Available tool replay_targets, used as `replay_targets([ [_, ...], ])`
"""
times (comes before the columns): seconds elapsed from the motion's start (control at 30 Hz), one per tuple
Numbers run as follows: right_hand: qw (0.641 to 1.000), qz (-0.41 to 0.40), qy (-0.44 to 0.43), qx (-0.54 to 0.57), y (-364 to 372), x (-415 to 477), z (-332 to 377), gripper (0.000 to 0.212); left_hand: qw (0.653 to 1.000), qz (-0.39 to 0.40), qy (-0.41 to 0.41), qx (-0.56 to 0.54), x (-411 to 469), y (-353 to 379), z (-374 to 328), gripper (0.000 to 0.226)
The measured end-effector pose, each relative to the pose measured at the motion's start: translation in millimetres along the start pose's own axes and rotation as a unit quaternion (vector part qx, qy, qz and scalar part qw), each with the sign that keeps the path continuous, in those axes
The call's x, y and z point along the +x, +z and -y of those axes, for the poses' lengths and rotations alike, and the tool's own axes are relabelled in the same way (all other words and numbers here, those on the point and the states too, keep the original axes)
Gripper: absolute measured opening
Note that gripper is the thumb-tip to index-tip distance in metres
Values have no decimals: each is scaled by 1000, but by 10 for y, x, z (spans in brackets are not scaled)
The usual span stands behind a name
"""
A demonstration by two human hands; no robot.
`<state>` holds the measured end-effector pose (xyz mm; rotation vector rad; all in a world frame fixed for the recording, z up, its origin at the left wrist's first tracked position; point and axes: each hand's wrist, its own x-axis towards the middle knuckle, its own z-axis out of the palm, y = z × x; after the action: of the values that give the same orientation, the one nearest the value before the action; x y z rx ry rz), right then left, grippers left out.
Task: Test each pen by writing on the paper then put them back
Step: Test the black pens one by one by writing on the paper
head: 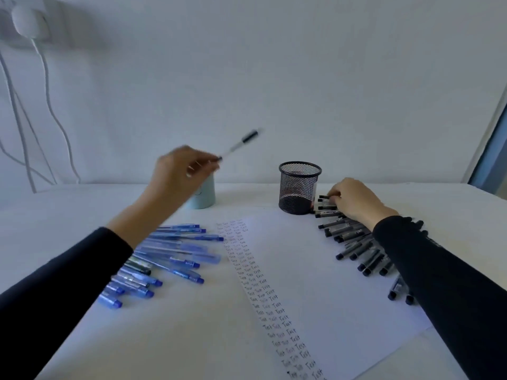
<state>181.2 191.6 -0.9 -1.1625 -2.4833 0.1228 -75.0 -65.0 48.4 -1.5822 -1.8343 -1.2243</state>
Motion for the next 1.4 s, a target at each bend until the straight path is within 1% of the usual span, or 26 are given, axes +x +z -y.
replay_targets([
  [0.07, 996, -83, -6, 38, -57, -37, 36, 26, 995, -74, -59, 17, 119, -240, 137, 16],
  [0.13, 971, -200, 2, 128, -169, -77, 103, 26, 984, -108, -131, 52, 145, -435, 344, 15],
  [0.17, 953, -251, 10, 171, -240, -87, 155, 25, 978, -112, -163, 68, 125, -509, 466, 15],
  [0.2, 936, -282, 16, 210, -311, -89, 219, 24, 972, -103, -192, 89, 93, -557, 613, 17],
  [0.23, 923, -292, 15, 248, -383, -93, 310, 23, 966, -72, -218, 118, 46, -580, 766, 19],
  [0.3, 910, -260, 0, 323, -481, -115, 516, 22, 944, 32, -271, 186, -69, -566, 1039, 22],
  [0.33, 911, -232, -11, 342, -510, -142, 620, 22, 929, 79, -292, 214, -130, -545, 1137, 26],
  [0.37, 917, -200, -19, 344, -517, -163, 699, 23, 916, 109, -306, 235, -188, -524, 1210, 35],
  [0.43, 942, -134, -38, 305, -491, -184, 788, 28, 904, 131, -320, 253, -259, -508, 1318, 52],
  [0.53, 983, -42, -51, 171, -361, -144, 745, 43, 892, 160, -336, 256, -316, -523, 1407, 56],
  [0.57, 989, -33, -49, 138, -322, -114, 720, 40, 889, 170, -339, 256, -327, -520, 1437, 55],
  [0.63, 990, -49, -49, 119, -292, -59, 705, 25, 891, 177, -333, 254, -338, -500, 1470, 55],
  [0.77, 983, -68, -64, 158, -246, 5, 803, 20, 899, 168, -320, 246, -367, -455, 1507, 54],
  [0.8, 982, -74, -65, 162, -216, 15, 832, 20, 900, 163, -320, 246, -371, -463, 1508, 48],
  [0.83, 982, -78, -61, 164, -187, 28, 848, 19, 902, 160, -316, 248, -370, -473, 1477, 37],
  [0.87, 982, -77, -56, 164, -162, 45, 857, 19, 905, 156, -306, 250, -364, -471, 1445, 34],
  [0.93, 984, -69, -48, 157, -152, 63, 852, 23, 923, 151, -274, 224, -321, -439, 1345, 55],
  [1.0, 983, -71, -50, 162, -196, 20, 862, 29, 950, 163, -241, 115, -267, -338, 1157, 73],
  [1.07, 975, -92, -51, 193, -273, -98, 913, 40, 940, 207, -270, -13, -205, -184, 975, 93],
  [1.1, 971, -101, -44, 213, -331, -176, 964, 46, 929, 216, -294, -58, -174, -98, 915, 100],
  [1.13, 967, -100, -26, 233, -396, -246, 1018, 53, 922, 213, -312, -86, -146, -12, 877, 101],
  [1.2, 955, -76, 17, 286, -533, -337, 1108, 69, 924, 183, -322, -100, -98, 130, 829, 92],
  [1.23, 943, -51, 27, 327, -588, -368, 1133, 76, 927, 167, -323, -93, -79, 182, 793, 84],
  [1.27, 927, -14, 30, 373, -619, -384, 1138, 79, 929, 156, -324, -85, -65, 226, 761, 78],
  [1.33, 889, 68, 31, 451, -616, -421, 1121, 66, 932, 150, -320, -81, -47, 295, 671, 72],
  [1.4, 856, 118, 39, 502, -563, -447, 1086, 54, 935, 157, -307, -83, -45, 349, 611, 72],
])
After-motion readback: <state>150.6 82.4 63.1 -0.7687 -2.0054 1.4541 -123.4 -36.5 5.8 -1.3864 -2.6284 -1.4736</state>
